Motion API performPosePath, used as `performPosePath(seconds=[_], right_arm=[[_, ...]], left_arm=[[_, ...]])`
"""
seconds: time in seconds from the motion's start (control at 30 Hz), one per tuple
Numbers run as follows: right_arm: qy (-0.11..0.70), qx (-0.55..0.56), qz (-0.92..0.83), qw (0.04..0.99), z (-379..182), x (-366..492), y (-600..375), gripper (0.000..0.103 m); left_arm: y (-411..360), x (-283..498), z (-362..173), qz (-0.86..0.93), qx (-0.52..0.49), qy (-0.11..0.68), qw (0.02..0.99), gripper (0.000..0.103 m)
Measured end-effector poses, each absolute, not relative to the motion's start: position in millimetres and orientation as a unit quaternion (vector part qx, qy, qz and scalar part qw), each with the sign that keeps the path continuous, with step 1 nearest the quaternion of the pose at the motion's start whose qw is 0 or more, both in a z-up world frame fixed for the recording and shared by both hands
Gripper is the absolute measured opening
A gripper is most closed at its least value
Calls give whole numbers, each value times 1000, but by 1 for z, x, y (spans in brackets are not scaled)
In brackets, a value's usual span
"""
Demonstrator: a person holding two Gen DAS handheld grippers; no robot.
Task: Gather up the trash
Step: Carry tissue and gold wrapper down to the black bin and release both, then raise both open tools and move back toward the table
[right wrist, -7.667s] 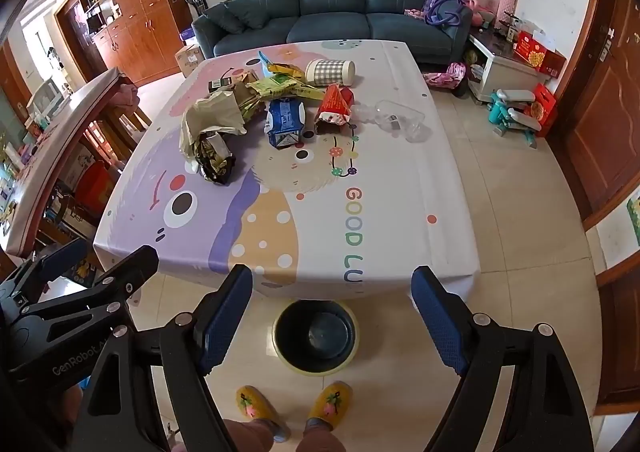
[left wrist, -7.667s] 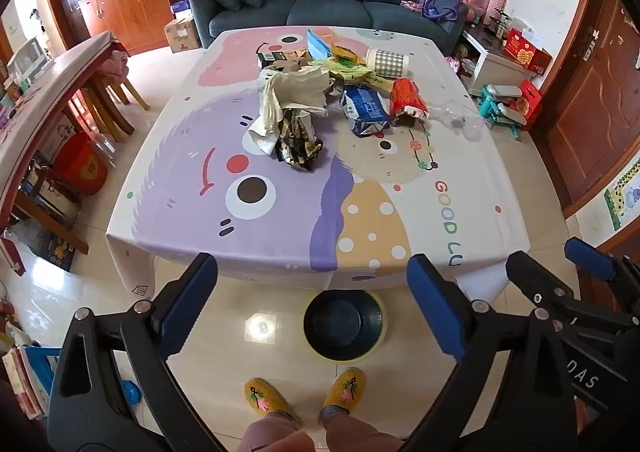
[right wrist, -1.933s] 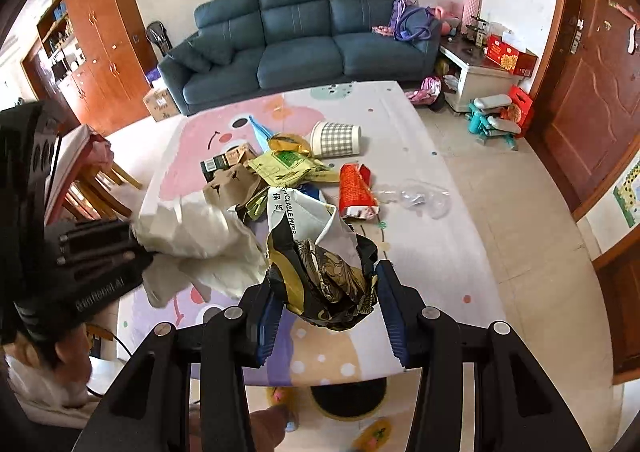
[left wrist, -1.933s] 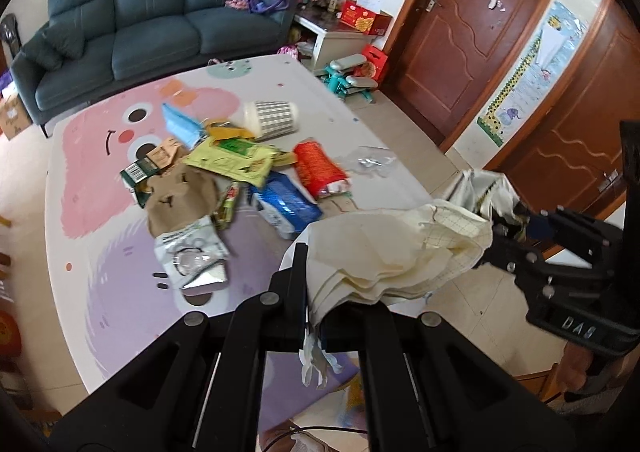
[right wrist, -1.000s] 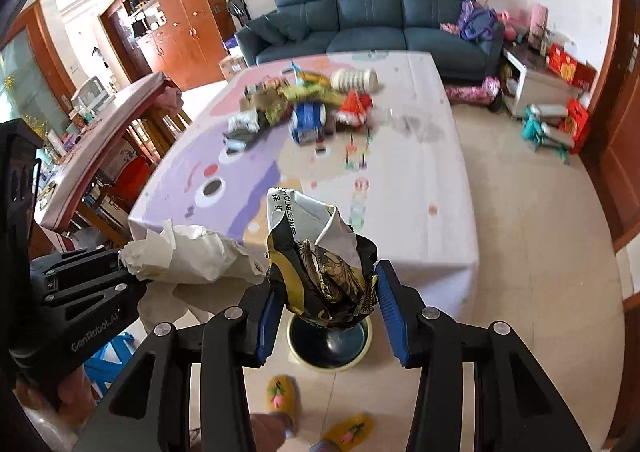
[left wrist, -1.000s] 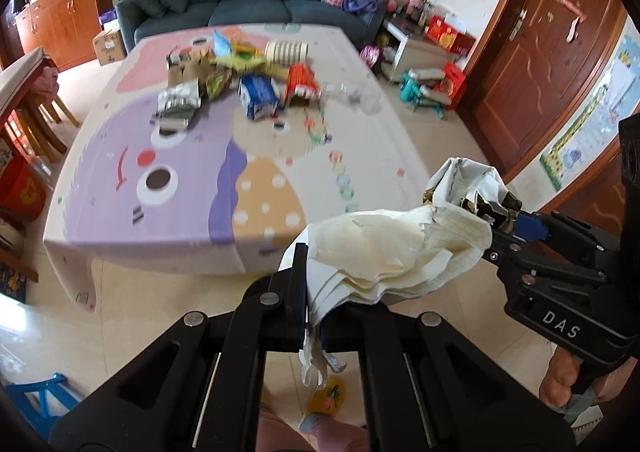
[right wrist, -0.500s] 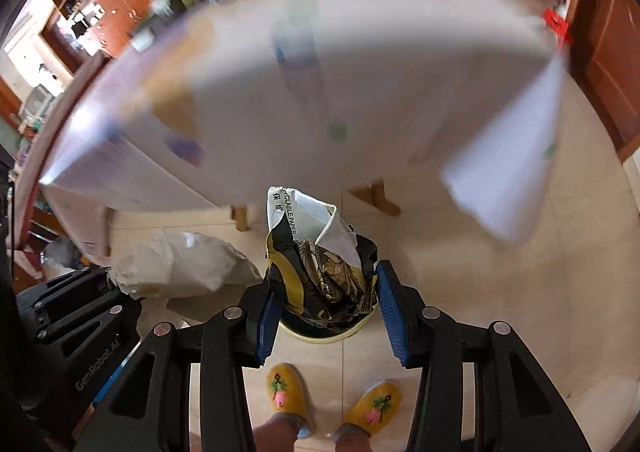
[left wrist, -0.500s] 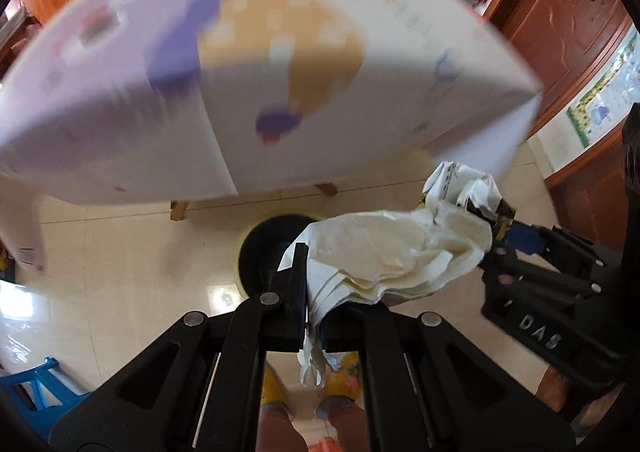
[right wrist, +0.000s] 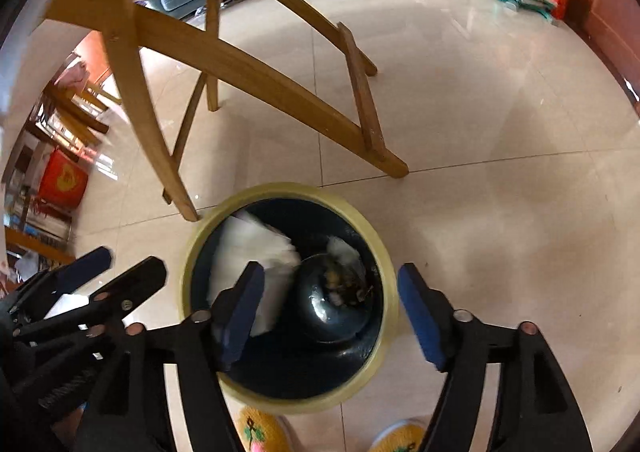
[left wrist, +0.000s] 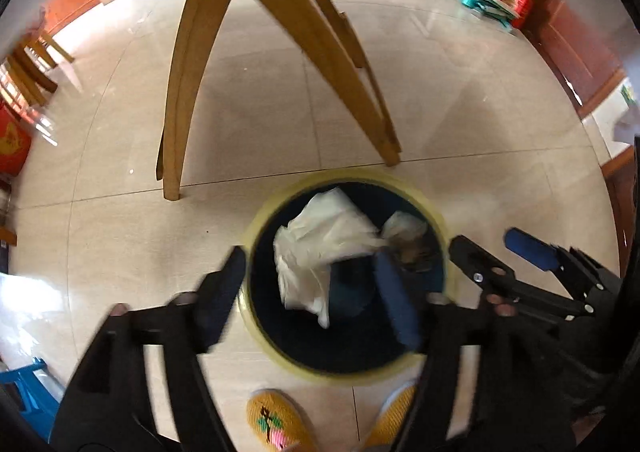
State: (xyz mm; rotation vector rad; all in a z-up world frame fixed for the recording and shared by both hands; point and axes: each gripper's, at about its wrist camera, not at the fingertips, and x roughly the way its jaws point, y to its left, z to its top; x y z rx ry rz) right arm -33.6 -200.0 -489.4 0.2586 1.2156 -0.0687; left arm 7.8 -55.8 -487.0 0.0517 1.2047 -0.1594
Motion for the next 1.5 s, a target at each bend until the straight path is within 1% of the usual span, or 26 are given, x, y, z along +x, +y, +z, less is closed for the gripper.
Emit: performPosePath(seconds=[0.07, 0.2, 0.3, 0.43, 0.53, 0.67, 0.83, 0.87, 0.9, 0.97, 1.17, 1.33, 1.4, 1.5], right_arm=[[563, 114, -31, 818, -494, -31, -199, 79], [557, 90, -32, 825, -491, -32, -196, 79], [553, 87, -39, 827, -478, -34, -198, 79], [548, 91, -45, 830, -436, -45, -193, 79], [550, 93, -45, 829, -391, -57, -189, 79], [550, 95, -45, 829, -319, -72, -189, 79], [535, 87, -26, 840, -215, -84, -184, 80], [529, 82, -20, 844, -193, -85, -183, 82], [523, 76, -14, 849, -171, -87, -181, 84], [509, 68, -2, 858, -134, -88, -181, 84], [455, 47, 17, 889, -26, -88, -180, 85], [401, 47, 8, 915, 53, -88, -183, 86], [382, 44, 0, 923, 77, -89, -183, 86], [354, 44, -11, 934, 109, -88, -182, 87]], left_arm=[[-52, 10, -492, -72, 21, 556, 828, 81], [-49, 7, -495, -71, 30, 549, 832, 81], [-45, 1, -487, -70, 24, 545, 835, 81], [-46, -17, -440, -64, 17, 535, 842, 81], [-43, -25, -409, -55, 16, 540, 839, 81], [-38, -39, -344, -51, 20, 551, 833, 81], [-36, -49, -250, -49, 28, 537, 842, 81], [-36, -49, -228, -50, 24, 536, 842, 81], [-35, -50, -206, -50, 18, 534, 844, 81], [-33, -47, -173, -53, 8, 531, 846, 81], [-31, -45, -76, -57, -15, 511, 858, 81], [-27, -40, -7, -60, -19, 483, 873, 79], [-25, -37, 13, -68, -16, 473, 878, 76], [-20, -29, 44, -76, -6, 461, 884, 76]])
